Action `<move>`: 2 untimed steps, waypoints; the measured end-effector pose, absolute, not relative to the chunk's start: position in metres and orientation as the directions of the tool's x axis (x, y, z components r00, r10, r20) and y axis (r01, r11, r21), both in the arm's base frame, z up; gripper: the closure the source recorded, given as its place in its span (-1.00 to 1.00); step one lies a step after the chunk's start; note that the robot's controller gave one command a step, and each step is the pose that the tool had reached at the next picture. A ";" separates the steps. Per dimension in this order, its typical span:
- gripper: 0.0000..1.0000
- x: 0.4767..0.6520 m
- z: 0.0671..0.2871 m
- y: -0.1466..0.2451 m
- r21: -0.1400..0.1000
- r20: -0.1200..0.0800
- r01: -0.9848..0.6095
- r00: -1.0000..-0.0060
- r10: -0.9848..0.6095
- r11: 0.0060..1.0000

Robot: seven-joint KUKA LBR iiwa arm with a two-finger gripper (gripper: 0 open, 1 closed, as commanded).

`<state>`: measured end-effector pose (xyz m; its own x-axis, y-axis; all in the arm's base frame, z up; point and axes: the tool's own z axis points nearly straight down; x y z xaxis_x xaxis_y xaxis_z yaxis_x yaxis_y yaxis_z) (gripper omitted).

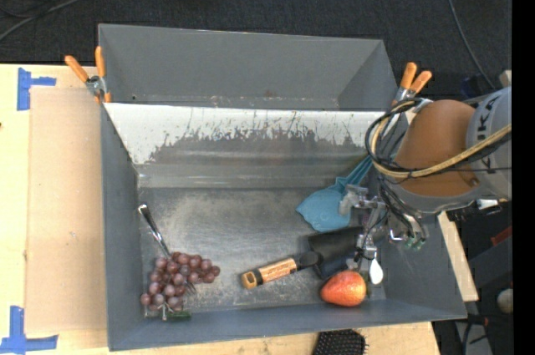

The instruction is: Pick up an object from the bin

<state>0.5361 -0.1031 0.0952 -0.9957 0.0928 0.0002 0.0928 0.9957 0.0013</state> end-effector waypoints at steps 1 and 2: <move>1.00 0.529 0.073 -0.107 0.003 -0.004 0.317 -0.949 0.317 0.949; 1.00 0.529 0.073 -0.107 0.003 -0.004 0.316 -0.949 0.316 0.949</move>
Offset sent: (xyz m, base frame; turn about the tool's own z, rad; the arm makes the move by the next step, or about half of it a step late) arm 0.0000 0.0000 0.0000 0.0000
